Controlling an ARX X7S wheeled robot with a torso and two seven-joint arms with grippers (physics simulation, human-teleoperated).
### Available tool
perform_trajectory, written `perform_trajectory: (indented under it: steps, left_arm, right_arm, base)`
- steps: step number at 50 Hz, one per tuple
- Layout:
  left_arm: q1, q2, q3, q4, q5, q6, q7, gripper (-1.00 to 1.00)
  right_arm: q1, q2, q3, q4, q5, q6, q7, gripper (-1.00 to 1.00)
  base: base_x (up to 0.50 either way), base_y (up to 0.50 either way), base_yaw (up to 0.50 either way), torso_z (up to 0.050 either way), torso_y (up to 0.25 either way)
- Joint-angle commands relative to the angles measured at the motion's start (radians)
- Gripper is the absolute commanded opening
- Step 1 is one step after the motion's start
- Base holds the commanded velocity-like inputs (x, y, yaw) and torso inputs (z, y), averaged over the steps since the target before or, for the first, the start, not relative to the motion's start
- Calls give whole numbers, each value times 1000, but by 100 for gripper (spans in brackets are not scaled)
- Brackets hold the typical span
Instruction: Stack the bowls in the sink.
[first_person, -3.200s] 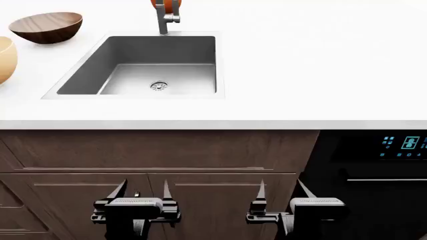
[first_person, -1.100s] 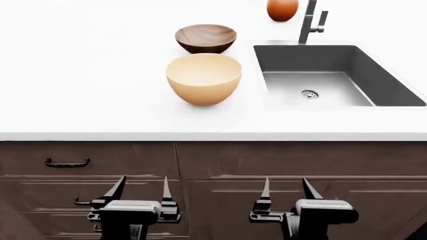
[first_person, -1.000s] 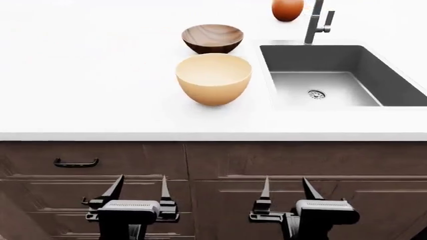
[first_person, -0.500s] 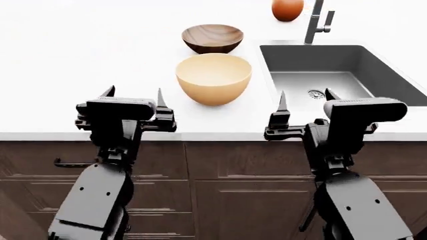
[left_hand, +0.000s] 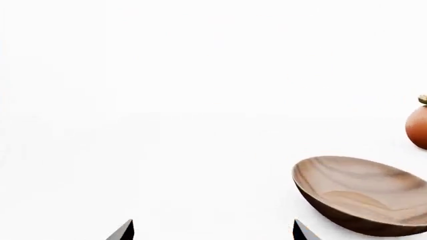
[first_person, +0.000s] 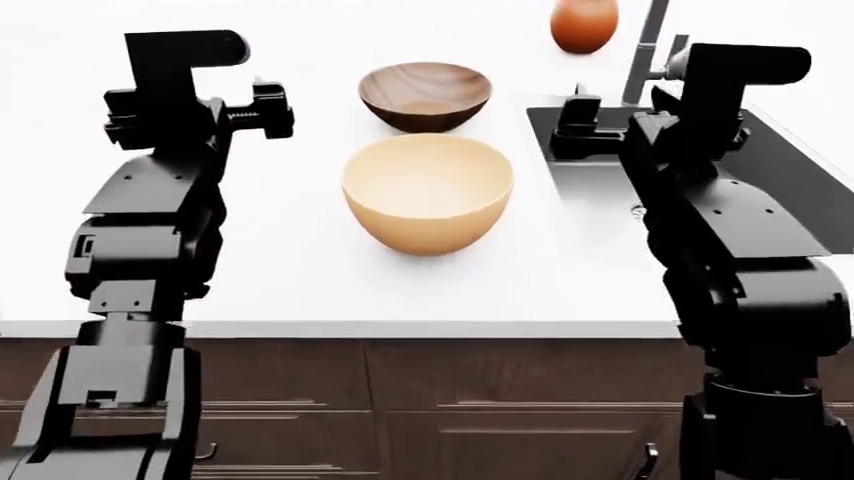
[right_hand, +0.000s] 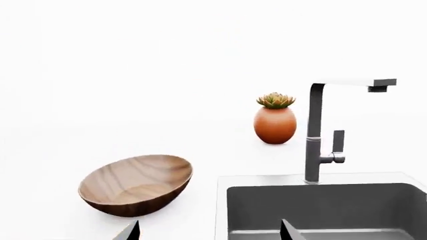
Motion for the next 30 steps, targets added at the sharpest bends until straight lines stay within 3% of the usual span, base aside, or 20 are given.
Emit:
perform_trajectory:
  steps: [1,30]
  left_arm:
    - [-61,-11,-2,-89,-3,-3,6,100]
    - [-42,-33,23,30,-28,-115,44,100]
  right_arm:
    - [42,-6,26,93,34,-28,-39,100]
    - [66,-11,5,70,63,9,-51,100]
  base:
    - [500,0,0,0,0]
    - [500,0,0,0,1]
